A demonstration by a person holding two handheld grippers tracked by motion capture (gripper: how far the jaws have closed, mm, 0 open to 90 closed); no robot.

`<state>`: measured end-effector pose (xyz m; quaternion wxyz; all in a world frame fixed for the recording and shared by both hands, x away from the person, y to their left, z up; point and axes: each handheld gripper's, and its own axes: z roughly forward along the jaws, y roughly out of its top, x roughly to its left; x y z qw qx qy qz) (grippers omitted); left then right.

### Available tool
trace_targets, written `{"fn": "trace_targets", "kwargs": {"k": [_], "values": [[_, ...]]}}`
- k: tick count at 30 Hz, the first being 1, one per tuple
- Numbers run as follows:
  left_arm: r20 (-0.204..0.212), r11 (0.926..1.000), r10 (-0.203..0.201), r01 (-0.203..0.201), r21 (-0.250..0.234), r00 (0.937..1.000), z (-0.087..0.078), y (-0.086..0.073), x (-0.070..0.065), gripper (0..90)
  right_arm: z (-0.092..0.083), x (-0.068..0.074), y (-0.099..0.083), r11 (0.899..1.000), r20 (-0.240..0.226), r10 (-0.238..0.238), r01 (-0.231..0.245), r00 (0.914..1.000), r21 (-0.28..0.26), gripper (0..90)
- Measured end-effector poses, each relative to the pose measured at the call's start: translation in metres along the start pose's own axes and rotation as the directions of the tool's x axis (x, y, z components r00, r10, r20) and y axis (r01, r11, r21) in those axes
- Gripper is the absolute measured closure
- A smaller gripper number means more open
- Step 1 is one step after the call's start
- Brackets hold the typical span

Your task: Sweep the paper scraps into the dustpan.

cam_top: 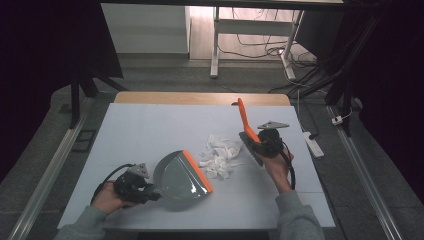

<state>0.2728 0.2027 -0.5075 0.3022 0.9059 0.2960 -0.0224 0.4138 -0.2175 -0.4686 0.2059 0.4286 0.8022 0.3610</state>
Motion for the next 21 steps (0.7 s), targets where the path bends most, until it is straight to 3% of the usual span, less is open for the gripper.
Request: {"fn": "trace_targets", "kwargs": {"k": [11,21], "values": [[-0.004,0.9992,-0.017,0.017,0.036,0.9999,0.001,0.013,0.003,61.6,0.011,-0.002,0.01,1.0,0.002,-0.01,0.01,1.0,-0.001,71.0],[0.028,0.998,-0.026,0.025,0.058,0.9993,0.006,0.016,0.007,61.6,0.026,-0.002,0.011,1.0,0.01,-0.012,0.012,0.9999,0.022,71.0]]}}
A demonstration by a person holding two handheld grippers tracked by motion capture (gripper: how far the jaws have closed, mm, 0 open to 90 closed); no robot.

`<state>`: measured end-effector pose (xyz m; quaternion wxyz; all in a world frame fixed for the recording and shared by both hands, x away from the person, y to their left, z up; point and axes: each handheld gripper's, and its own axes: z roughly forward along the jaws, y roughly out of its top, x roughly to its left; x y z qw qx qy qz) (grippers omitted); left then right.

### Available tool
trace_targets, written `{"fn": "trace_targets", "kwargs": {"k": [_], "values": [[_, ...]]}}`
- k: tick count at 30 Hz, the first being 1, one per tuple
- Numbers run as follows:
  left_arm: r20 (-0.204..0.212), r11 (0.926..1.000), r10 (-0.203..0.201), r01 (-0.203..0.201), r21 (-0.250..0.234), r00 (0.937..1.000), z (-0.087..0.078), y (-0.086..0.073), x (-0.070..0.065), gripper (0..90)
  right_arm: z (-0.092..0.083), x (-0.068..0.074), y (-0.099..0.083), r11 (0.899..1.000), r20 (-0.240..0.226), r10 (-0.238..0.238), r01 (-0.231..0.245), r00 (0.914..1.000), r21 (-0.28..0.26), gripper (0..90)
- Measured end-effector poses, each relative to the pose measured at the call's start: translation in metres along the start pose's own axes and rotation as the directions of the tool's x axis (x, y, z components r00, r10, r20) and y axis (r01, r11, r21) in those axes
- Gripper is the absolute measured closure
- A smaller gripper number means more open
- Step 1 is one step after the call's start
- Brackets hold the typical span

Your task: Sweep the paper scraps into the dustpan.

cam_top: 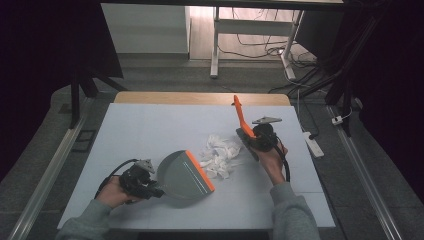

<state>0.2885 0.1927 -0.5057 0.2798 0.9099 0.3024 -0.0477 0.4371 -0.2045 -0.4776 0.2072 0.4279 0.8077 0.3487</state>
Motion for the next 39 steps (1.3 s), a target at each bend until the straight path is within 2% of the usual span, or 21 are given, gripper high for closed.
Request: {"fn": "trace_targets", "kwargs": {"k": [4,14,28,35,39], "values": [[0.006,1.0,-0.004,0.004,0.001,1.0,0.0,0.0,0.001,61.6,0.006,0.003,-0.001,1.0,-0.001,-0.009,0.009,1.0,0.019,71.0],[0.016,1.0,-0.008,0.008,0.006,0.9998,0.001,0.0,-0.001,61.7,0.016,0.013,0.001,0.999,-0.02,-0.032,0.032,0.9993,0.022,71.1],[0.019,0.9999,-0.002,0.002,0.016,0.9998,0.007,0.003,-0.002,61.7,0.018,0.026,0.0,0.998,-0.053,-0.063,0.064,0.9966,0.016,71.1],[0.018,0.9999,-0.003,0.003,0.014,0.9998,0.007,0.003,-0.002,61.7,0.017,0.039,0.0,0.997,-0.093,-0.078,0.079,0.9926,0.009,71.1],[0.018,0.9999,-0.003,0.003,0.012,0.9998,0.006,0.003,-0.002,61.7,0.017,0.046,-0.002,0.995,-0.094,-0.098,0.099,0.9907,0.006,71.1]]}}
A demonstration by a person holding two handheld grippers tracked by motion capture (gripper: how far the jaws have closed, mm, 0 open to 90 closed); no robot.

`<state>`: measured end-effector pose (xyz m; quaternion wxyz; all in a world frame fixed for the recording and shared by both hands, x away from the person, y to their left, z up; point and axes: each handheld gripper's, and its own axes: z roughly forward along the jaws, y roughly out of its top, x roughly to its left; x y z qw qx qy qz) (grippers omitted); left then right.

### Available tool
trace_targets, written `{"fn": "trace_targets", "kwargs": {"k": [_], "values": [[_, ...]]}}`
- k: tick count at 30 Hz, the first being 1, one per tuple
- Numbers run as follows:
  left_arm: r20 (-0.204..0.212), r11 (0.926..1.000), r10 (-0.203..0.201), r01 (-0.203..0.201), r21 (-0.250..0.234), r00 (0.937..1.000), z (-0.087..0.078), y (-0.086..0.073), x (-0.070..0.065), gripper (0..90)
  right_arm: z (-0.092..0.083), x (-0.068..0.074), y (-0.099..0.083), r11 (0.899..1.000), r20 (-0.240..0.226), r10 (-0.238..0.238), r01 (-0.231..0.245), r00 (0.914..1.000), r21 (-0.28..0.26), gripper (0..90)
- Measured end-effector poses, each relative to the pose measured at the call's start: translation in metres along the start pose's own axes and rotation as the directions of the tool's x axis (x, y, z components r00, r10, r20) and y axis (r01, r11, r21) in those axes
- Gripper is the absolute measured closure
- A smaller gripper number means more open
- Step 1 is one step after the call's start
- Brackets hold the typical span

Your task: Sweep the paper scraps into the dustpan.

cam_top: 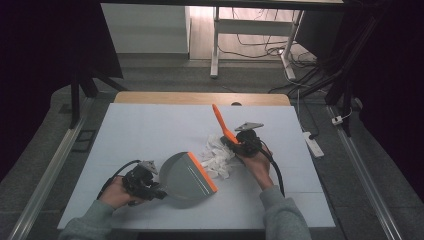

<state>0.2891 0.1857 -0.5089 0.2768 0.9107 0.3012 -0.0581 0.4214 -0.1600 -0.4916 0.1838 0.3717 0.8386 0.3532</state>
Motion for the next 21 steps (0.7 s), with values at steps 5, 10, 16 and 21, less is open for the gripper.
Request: {"fn": "trace_targets", "kwargs": {"k": [5,10,16,21], "values": [[0.0,1.0,-0.001,0.001,0.0,1.0,0.0,0.0,0.0,61.7,0.0,0.009,-0.001,1.0,-0.019,-0.015,0.015,0.9997,-0.004,71.1],[-0.003,1.0,-0.001,0.001,-0.001,1.0,0.0,0.001,-0.001,61.6,-0.002,0.017,-0.003,1.0,-0.025,-0.025,0.025,0.9994,-0.011,71.0],[-0.002,1.0,-0.002,0.002,-0.005,1.0,0.0,0.002,-0.001,61.7,-0.004,0.025,-0.004,0.999,-0.042,-0.03,0.03,0.9986,-0.013,71.1],[-0.003,0.9999,-0.007,0.007,-0.009,1.0,0.001,0.002,-0.002,61.7,-0.004,0.036,-0.004,0.999,-0.066,-0.049,0.048,0.9966,-0.02,71.1]]}}
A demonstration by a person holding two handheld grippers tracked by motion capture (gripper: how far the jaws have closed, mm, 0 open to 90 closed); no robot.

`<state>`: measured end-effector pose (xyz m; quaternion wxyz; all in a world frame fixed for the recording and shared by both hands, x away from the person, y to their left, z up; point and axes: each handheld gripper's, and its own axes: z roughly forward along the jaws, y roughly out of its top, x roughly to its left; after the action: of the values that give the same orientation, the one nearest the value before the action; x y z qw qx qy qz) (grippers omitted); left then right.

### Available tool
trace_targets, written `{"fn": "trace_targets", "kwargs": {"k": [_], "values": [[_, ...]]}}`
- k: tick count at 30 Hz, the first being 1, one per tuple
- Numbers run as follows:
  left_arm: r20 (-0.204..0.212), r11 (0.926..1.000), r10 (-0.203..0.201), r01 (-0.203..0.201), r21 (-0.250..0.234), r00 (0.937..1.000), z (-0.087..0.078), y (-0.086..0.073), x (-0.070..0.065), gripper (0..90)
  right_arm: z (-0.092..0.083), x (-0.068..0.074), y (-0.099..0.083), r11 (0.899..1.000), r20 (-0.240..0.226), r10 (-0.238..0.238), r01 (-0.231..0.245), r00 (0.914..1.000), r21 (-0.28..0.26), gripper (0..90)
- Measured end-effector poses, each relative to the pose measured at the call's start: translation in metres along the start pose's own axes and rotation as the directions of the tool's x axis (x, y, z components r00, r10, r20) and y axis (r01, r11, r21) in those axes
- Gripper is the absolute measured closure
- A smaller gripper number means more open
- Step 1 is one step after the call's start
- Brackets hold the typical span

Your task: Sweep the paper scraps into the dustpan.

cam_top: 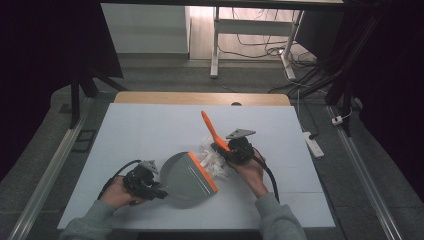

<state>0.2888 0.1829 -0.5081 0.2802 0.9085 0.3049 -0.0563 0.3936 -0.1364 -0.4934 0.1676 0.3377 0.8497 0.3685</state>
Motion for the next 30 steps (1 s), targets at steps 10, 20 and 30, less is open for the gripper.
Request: {"fn": "trace_targets", "kwargs": {"k": [10,20,30], "values": [[-0.003,1.0,0.0,0.0,0.0,1.0,0.0,0.001,-0.001,61.6,0.001,0.027,0.003,0.998,-0.046,-0.055,0.055,0.9974,-0.005,71.1],[-0.003,1.0,0.001,-0.001,0.001,1.0,0.0,0.001,-0.001,61.7,0.005,0.051,0.005,0.997,-0.082,-0.073,0.072,0.994,-0.013,71.1],[-0.004,1.0,0.001,-0.001,0.001,1.0,0.0,0.001,-0.001,61.6,0.004,0.086,0.013,0.989,-0.137,-0.146,0.141,0.9797,-0.046,71.1]]}}
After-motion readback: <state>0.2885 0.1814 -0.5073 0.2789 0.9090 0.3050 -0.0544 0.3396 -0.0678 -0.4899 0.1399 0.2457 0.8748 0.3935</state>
